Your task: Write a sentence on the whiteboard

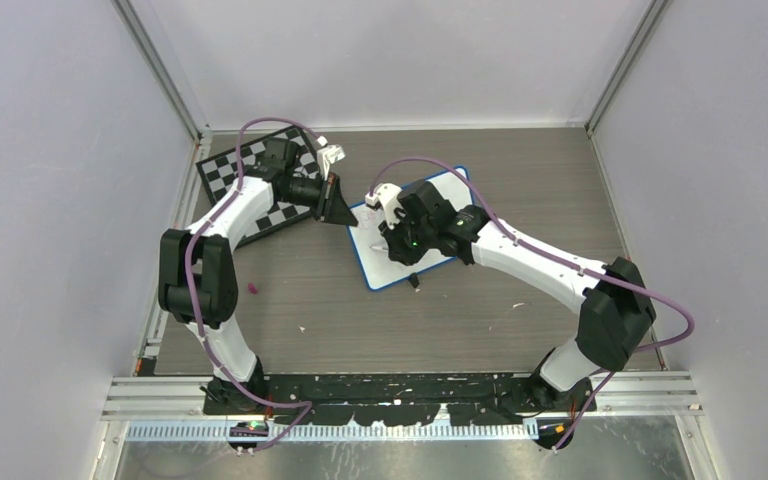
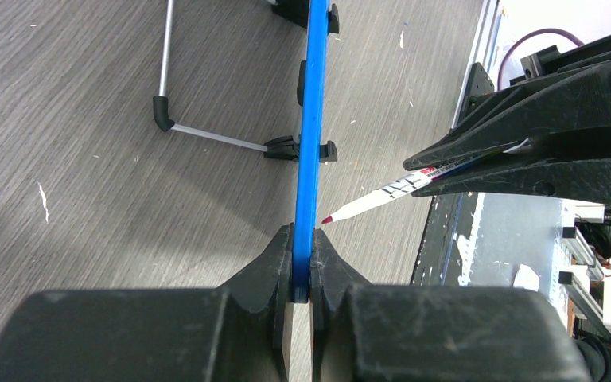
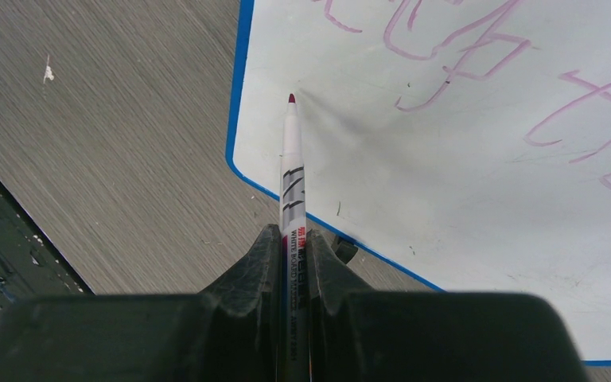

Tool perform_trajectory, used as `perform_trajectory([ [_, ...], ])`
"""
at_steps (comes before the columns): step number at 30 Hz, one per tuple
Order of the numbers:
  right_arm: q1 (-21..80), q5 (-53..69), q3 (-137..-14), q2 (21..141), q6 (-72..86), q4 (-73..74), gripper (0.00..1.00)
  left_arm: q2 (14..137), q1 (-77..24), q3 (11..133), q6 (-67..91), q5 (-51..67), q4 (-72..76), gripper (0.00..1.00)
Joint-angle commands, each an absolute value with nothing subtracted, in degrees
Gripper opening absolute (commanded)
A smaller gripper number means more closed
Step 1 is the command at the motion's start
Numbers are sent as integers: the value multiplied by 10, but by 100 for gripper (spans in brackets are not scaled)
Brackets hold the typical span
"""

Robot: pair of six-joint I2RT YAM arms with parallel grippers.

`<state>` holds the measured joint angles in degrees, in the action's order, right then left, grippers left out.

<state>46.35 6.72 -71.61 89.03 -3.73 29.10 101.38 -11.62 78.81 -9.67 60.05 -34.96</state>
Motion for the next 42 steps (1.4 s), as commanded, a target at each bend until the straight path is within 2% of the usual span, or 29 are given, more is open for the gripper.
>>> perform_trajectory([
  [1,465,70,-733,893,-29,267,0,1015,-118,782,-104,597,-335,0],
  [33,465,60,-755,892,-38,263,0,1012,-119,780,-106,596,-335,0],
  [42,465,24,-770,918,-33,263,0,1011,-119,780,-106,596,-334,0],
])
